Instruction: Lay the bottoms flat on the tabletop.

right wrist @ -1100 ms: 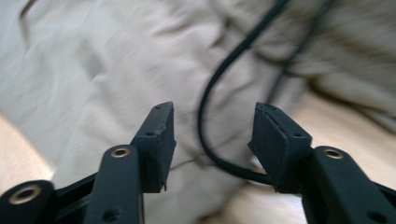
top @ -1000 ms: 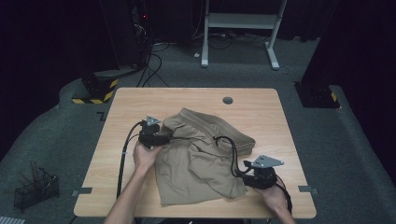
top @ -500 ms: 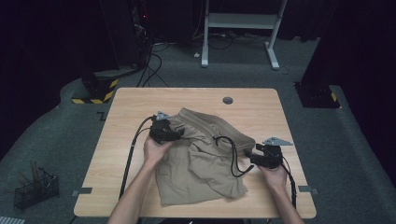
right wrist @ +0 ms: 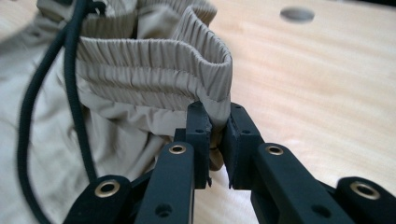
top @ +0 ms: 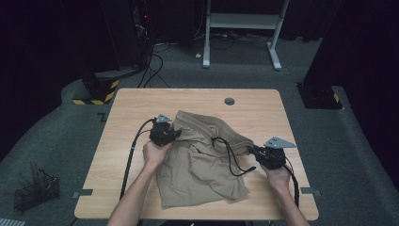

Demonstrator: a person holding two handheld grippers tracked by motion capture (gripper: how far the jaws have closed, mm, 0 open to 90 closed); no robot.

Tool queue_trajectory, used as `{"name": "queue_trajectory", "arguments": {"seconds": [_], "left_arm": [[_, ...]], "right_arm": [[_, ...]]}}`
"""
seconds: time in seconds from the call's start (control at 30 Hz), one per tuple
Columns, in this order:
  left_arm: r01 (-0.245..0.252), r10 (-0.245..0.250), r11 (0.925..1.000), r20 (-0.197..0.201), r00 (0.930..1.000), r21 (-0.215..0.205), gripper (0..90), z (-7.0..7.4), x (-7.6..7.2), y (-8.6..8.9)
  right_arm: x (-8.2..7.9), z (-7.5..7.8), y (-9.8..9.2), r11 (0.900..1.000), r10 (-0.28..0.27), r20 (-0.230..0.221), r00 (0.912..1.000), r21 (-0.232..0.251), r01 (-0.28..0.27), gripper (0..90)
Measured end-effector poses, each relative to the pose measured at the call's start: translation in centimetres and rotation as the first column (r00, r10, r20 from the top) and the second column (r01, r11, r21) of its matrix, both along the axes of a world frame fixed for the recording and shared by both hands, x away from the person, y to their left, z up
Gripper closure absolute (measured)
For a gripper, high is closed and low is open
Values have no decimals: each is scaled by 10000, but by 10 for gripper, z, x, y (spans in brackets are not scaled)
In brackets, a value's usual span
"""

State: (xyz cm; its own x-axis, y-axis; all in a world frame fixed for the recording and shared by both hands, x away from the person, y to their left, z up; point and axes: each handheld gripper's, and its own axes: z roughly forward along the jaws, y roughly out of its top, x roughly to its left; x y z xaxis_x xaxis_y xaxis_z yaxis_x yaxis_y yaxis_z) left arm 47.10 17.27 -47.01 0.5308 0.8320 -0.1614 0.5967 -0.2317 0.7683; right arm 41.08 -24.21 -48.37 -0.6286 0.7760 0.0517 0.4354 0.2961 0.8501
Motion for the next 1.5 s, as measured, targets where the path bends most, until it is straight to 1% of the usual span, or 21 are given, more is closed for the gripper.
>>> {"name": "queue_trajectory", "arguments": {"seconds": [0.1, 0.2, 0.3, 0.33, 0.4, 0.47, 0.53, 0.6, 0.67, 0.7, 0.8, 0.83, 0.9, 1.0, 1.03, 1.07, 1.1, 1.13, 1.3, 1.37, 1.5], "left_arm": [[-364, 366, 9989, 83, 9993, -302, 844, 7, 3, 6], [-895, 888, 9935, -134, 9960, -706, 845, 7, 8, 15], [-1619, 1588, 9824, -396, 9865, -937, 841, 2, 16, 22], [-1801, 1766, 9797, -468, 9832, -878, 838, -1, 20, 22], [-2030, 2014, 9788, -514, 9782, -273, 829, -6, 27, 18], [-2311, 2313, 9729, -459, 9718, 92, 798, -12, 33, 14], [-2751, 2751, 9614, -532, 9599, 72, 741, -16, 37, 16], [-2999, 2992, 9540, -721, 9515, 10, 627, -18, 40, 19], [-3031, 3037, 9528, -556, 9511, 190, 533, -17, 37, 21], [-2989, 2998, 9538, -345, 9534, 288, 497, -15, 33, 22], [-2753, 2744, 9600, 242, 9613, 511, 427, -7, 19, 22], [-2613, 2591, 9627, 385, 9651, 703, 405, -4, 14, 21], [-2280, 2218, 9677, 669, 9728, 1072, 393, -2, 4, 17], [-1810, 1710, 9743, 823, 9818, 1341, 392, -6, -9, 8], [-1653, 1554, 9755, 773, 9848, 1450, 391, -9, -12, 5], [-1545, 1448, 9753, 714, 9869, 1580, 390, -12, -15, 2], [-1545, 1448, 9753, 714, 9869, 1580, 389, -12, -15, 2], [-1266, 1205, 9767, 453, 9917, 1730, 385, -21, -20, -5], [-957, 938, 9755, 192, 9954, 1980, 375, -37, -30, -15], [-1015, 1011, 9759, 122, 9948, 1932, 373, -43, -32, -16], [-1211, 1185, 9782, 254, 9926, 1689, 365, -52, -32, -11]], "right_arm": [[9, 15, -5, 9983, -405, 189, 9990, 438, 396, 817], [25, 29, -11, 9893, -1032, 176, 9945, 1051, 1008, 816], [50, 34, -12, 9776, -1624, -330, 9862, 1303, 1654, 814], [60, 32, -9, 9746, -1848, -544, 9813, 1183, 1901, 813], [81, 23, 1, 9711, -2237, -923, 9703, 633, 2299, 809], [98, 10, 11, 9620, -2709, -1154, 9557, 35, 2731, 798], [110, -5, 17, 9541, -2980, -1466, 9432, -155, 2990, 769], [116, -19, 19, 9479, -3168, -2014, 9269, -324, 3169, 684], [117, -27, 16, 9388, -3423, -2479, 9063, -506, 3408, 578], [114, -26, 14, 9368, -3455, -2616, 9012, -394, 3477, 560], [96, -14, 6, 9389, -3365, -1893, 9225, 76, 3441, 526], [90, -8, 5, 9452, -3199, -1717, 9318, 97, 3263, 522], [73, 2, 12, 9710, -2369, -1400, 9614, -4, 2392, 520], [55, 7, 32, 9925, -1196, -1277, 9846, -423, 1151, 519], [50, 7, 42, 9958, -824, -1274, 9884, -512, 765, 519], [47, 6, 51, 9972, -467, -1256, 9910, -635, 390, 517], [47, 6, 51, 9972, -467, -1256, 9910, -635, 390, 517], [43, 2, 79, 9941, 213, -1415, 9897, -1021, -360, 503], [41, -11, 117, 9799, 979, -1723, 9802, -1553, -1252, 479], [43, -18, 126, 9746, 926, -1838, 9786, -1846, -1269, 566], [45, -24, 129, 9587, 1126, -1920, 9749, -2369, -1574, 863]]}}
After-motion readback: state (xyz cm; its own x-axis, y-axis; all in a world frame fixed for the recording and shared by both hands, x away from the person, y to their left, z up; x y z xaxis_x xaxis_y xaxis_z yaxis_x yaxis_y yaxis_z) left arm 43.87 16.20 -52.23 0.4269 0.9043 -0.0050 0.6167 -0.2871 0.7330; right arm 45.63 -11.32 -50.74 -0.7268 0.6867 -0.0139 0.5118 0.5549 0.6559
